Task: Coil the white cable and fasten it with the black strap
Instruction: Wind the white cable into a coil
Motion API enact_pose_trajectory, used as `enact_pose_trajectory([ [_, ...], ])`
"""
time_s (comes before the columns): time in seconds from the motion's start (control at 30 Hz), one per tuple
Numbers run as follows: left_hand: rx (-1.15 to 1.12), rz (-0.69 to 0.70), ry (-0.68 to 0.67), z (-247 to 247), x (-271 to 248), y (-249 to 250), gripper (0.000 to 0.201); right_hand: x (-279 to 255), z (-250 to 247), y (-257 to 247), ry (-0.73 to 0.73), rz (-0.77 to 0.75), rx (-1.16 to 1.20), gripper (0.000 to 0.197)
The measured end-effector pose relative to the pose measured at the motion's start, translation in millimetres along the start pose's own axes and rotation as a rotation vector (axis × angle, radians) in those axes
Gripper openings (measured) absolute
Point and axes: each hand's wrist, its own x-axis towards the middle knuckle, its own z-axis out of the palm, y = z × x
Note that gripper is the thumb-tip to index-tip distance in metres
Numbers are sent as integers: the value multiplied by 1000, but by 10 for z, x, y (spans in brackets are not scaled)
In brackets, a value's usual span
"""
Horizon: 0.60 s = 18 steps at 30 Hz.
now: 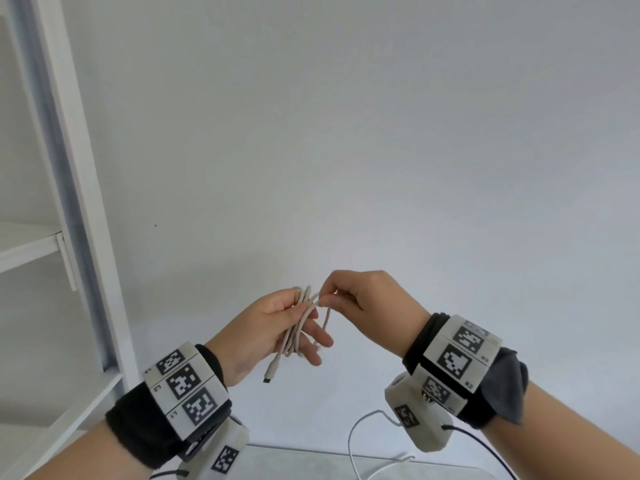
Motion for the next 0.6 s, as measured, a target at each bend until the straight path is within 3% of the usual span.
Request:
enact_pose_trajectory([
  [0.23,-85,35,57,6,-21,-58,31,87,82,88,89,77,88,23],
  [0.4,-51,12,66,11,-28,-132,30,108,142,262,30,205,141,36],
  [0.6,-336,12,160,-146,50,-245,29,-106,354,598,-26,373,303,28],
])
